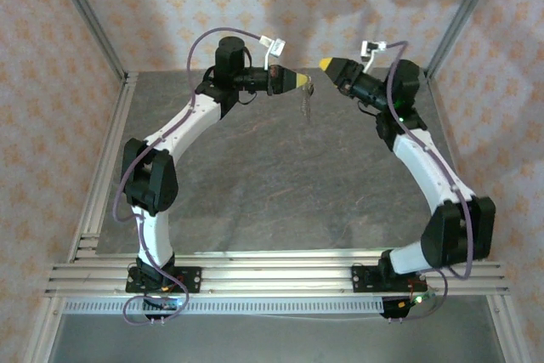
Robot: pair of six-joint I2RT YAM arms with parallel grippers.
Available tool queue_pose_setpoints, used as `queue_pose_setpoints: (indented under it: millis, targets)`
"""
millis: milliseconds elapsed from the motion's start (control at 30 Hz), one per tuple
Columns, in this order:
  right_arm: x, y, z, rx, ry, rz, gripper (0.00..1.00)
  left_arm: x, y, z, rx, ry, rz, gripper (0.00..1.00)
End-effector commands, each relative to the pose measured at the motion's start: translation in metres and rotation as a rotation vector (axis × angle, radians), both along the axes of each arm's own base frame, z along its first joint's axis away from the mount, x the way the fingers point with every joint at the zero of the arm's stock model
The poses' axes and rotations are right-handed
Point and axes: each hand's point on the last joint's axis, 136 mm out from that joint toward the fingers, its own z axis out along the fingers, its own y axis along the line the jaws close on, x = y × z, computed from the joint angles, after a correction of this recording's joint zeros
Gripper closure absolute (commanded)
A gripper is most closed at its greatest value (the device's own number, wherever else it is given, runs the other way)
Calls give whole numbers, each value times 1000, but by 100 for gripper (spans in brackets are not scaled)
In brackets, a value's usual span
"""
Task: Put the keys on the keyring
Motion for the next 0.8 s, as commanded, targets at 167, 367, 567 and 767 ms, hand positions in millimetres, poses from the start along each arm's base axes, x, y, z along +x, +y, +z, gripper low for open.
queue_pose_setpoints:
  millis: [167,367,567,767]
  targets:
    - [-30,-19,-14,-52,-59,-123,55,-19,7,57,-101,-118,28,100]
    - [-40,-10,-37,-105,-76,-65,51,-33,2,65,-110,-136,0,100]
    - [-51,-2,-37,-120,-135,11,51,-46,-1,73,-114,-156,-35,100]
    - [-61,5,-26,-136,-198,69,51,-60,-9,77,-106,-168,-84,100]
